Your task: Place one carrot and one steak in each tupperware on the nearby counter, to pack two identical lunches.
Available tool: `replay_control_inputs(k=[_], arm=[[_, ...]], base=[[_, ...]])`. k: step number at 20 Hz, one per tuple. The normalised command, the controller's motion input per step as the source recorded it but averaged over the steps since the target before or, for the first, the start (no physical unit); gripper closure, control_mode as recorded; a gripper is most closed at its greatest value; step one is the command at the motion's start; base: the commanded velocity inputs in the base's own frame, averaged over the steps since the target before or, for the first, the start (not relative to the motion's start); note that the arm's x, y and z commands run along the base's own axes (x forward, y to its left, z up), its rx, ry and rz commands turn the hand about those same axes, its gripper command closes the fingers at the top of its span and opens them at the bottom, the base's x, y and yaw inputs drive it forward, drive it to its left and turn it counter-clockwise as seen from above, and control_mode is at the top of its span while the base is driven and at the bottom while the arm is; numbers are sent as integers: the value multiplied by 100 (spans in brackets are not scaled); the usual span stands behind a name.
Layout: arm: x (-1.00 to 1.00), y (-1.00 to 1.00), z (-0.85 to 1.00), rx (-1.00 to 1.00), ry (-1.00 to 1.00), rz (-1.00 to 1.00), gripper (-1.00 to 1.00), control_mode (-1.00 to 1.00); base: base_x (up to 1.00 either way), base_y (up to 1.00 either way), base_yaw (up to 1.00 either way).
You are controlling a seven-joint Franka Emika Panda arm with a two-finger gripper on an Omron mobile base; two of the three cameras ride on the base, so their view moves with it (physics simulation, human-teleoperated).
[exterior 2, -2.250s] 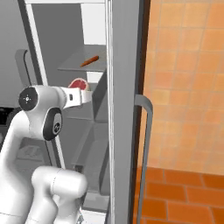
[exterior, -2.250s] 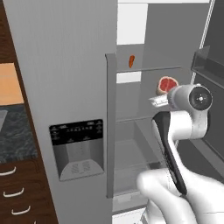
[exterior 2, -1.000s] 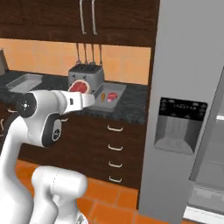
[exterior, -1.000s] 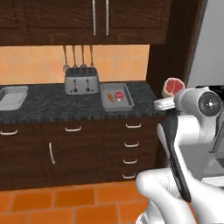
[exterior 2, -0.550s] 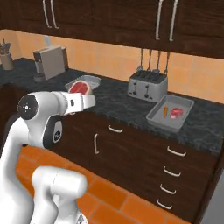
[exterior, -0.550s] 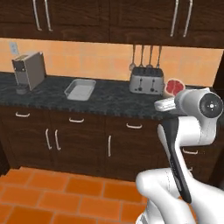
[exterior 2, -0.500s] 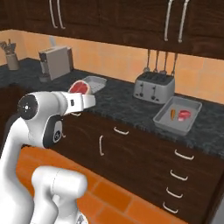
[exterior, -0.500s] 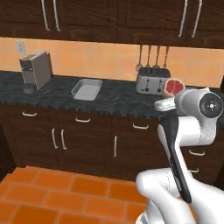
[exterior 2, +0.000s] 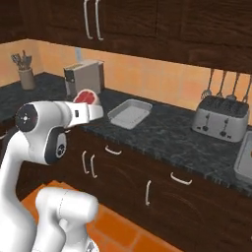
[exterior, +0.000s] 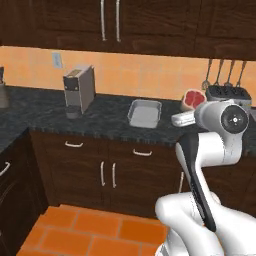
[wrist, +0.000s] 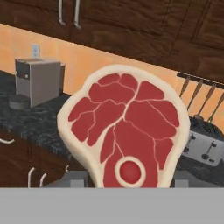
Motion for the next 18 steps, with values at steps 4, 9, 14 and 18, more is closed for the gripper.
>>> replay_control_inputs(k=[4, 9, 14, 18], arm=[[0, 0, 0, 0, 0, 0, 100, 100], [0, 0, 0, 0, 0, 0, 100, 100], [0, 0, 0, 0, 0, 0, 100, 100], [0, 0, 0, 0, 0, 0, 100, 100]], base=[[100, 84, -39], [100, 69, -42], [100, 22, -40], [74, 0, -32]])
